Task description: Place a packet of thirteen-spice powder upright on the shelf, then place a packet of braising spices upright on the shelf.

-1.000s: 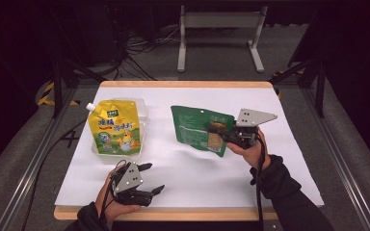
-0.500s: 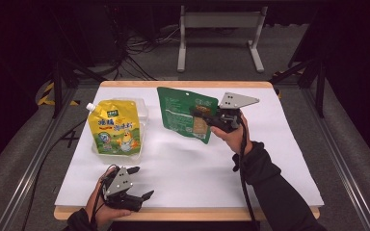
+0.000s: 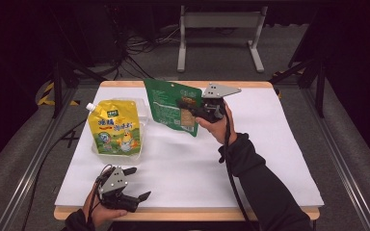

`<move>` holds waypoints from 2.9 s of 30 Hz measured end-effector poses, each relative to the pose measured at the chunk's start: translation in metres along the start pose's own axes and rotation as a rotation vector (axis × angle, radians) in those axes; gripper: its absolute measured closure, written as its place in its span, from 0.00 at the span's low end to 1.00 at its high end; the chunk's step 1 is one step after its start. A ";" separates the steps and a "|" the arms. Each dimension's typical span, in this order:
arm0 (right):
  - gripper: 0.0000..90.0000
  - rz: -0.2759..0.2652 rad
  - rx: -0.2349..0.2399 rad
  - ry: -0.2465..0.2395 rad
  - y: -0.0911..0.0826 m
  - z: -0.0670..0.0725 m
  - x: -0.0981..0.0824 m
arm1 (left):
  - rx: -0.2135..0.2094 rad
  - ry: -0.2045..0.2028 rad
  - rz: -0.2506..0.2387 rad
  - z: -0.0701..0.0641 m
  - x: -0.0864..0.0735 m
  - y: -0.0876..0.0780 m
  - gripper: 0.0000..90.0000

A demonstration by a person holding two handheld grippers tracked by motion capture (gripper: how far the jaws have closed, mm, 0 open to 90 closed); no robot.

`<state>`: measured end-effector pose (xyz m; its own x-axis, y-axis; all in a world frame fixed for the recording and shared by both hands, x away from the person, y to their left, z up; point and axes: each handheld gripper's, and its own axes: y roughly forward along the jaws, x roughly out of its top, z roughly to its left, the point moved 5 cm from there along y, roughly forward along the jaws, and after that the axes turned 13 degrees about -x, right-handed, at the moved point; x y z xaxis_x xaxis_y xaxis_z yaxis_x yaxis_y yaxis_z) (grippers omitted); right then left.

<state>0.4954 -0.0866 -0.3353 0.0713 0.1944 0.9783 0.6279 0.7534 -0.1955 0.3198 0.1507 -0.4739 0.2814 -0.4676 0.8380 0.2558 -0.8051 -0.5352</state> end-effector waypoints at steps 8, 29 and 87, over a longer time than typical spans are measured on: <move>0.99 0.009 -0.005 0.012 0.015 0.001 0.000 | 0.015 -0.013 -0.004 0.001 -0.002 -0.004 0.09; 0.99 -0.014 -0.010 0.051 0.056 0.006 0.011 | 0.005 -0.001 -0.001 -0.006 -0.001 -0.002 0.10; 0.99 -0.021 0.075 0.213 0.172 0.051 0.031 | -0.023 -0.021 -0.024 -0.012 -0.004 -0.007 0.10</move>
<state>0.5660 0.0810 -0.3416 0.2259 0.0474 0.9730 0.5722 0.8019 -0.1719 0.3061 0.1541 -0.4726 0.2952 -0.4405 0.8479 0.2417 -0.8241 -0.5123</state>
